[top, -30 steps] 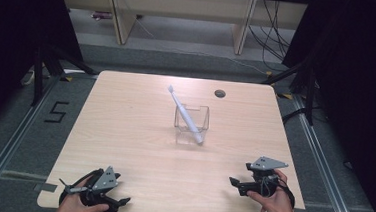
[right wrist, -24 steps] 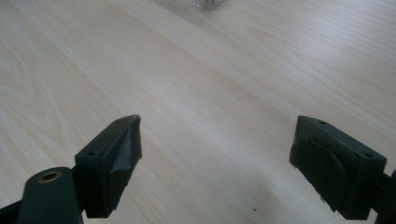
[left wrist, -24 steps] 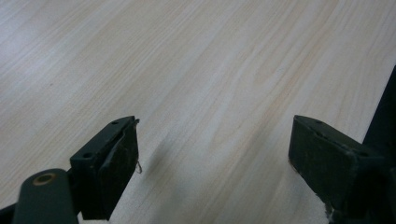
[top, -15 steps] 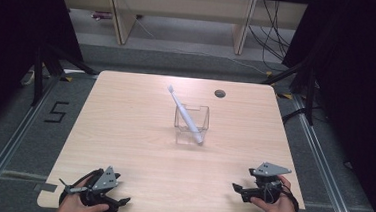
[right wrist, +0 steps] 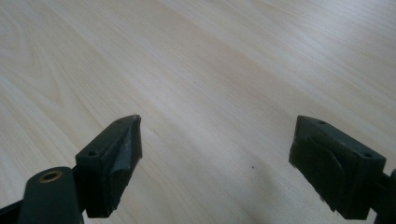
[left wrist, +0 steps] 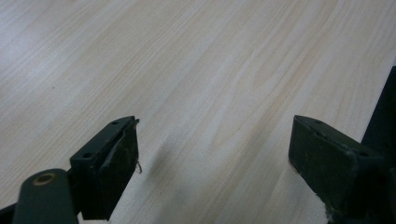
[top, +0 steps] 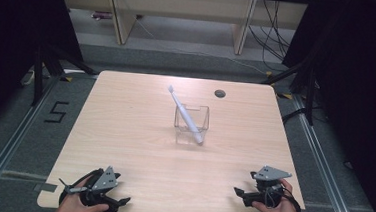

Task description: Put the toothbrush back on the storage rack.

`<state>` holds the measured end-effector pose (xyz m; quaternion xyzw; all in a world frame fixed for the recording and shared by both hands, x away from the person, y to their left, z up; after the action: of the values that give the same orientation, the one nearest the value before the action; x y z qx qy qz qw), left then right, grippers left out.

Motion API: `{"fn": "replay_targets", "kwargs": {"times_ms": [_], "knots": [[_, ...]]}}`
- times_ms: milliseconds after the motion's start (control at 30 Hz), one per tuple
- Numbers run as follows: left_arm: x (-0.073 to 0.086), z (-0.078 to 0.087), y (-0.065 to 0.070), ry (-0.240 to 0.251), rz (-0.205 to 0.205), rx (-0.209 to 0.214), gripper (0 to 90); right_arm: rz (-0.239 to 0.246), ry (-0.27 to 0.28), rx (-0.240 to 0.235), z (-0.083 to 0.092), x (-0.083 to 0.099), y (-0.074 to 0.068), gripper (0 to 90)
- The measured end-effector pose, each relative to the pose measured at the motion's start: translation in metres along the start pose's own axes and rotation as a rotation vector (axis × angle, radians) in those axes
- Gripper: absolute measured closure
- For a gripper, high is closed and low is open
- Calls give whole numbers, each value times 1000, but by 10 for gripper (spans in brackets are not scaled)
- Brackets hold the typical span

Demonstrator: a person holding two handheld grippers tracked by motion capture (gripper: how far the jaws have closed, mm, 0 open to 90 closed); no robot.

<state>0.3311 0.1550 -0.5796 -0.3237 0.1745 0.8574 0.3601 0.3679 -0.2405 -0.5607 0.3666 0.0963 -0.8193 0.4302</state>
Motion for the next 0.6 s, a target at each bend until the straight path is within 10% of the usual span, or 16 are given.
{"fn": "replay_targets", "kwargs": {"times_ms": [600], "knots": [[0,0,1,2,1,-1,156,5,1,-18,-3,0,-2,173]]}}
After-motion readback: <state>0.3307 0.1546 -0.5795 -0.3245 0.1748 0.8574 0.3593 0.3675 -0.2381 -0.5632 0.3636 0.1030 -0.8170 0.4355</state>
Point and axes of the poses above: each handheld gripper's, and its own axes: z roughly backward along the jaws, x roughly out of its underside, y roughly to its right, the point moved 10 cm from there along -z, roughly forward along the jaws, and after that the axes turned 12 degrees about z, right-handed, at the moved point
